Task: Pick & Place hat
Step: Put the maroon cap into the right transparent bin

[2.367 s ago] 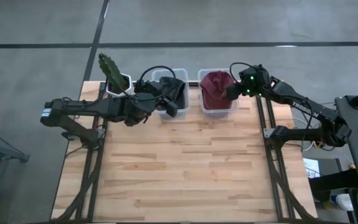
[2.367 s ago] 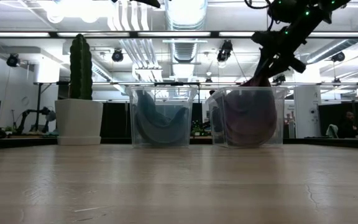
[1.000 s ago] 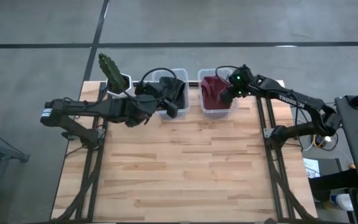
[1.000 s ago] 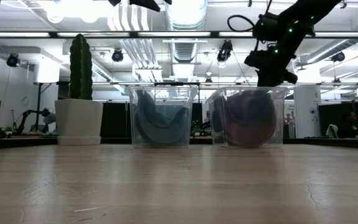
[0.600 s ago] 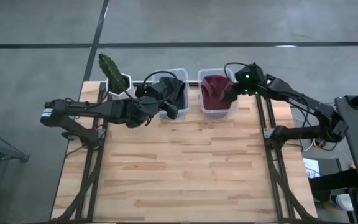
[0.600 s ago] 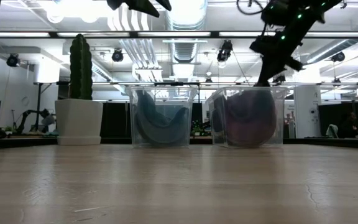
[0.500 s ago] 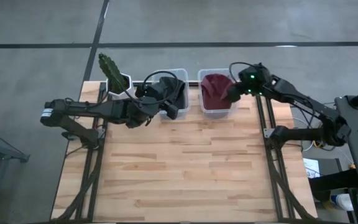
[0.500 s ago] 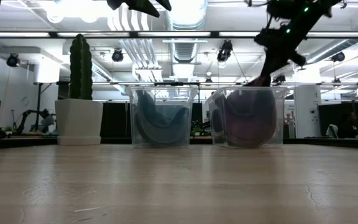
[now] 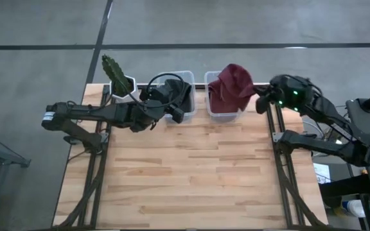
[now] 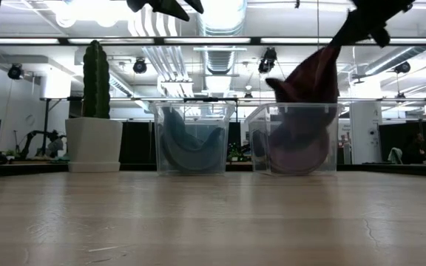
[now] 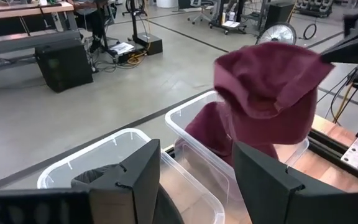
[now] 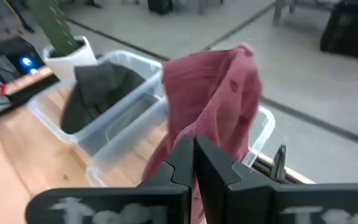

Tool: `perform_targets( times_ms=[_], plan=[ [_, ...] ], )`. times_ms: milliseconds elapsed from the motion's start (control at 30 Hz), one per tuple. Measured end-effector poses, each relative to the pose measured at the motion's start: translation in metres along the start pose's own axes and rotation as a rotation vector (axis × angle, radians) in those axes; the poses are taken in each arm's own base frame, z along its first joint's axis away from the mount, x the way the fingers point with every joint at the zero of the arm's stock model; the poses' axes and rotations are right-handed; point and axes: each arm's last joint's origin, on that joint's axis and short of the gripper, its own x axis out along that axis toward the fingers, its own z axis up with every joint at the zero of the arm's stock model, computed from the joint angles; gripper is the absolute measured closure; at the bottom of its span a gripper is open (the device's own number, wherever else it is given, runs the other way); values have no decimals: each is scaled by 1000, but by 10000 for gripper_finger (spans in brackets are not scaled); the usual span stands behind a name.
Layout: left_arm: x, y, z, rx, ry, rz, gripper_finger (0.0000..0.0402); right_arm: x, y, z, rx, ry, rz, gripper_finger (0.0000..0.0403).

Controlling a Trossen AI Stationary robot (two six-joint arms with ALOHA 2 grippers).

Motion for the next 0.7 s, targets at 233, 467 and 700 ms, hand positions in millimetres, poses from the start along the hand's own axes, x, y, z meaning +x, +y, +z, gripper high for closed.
perform_targets(
  times_ms=[233, 467, 700],
  plan=[
    [-3, 2, 1, -104, 6, -4, 209, -31, -7, -22, 28, -105, 41, 394],
    [-7, 5, 4, -134, 1, -14, 209, -35, -11, -44, 99, -180, 106, 394],
    [-7, 5, 4, -144, 2, -17, 209, 4, -3, -49, 103, -137, 196, 394]
  ],
)
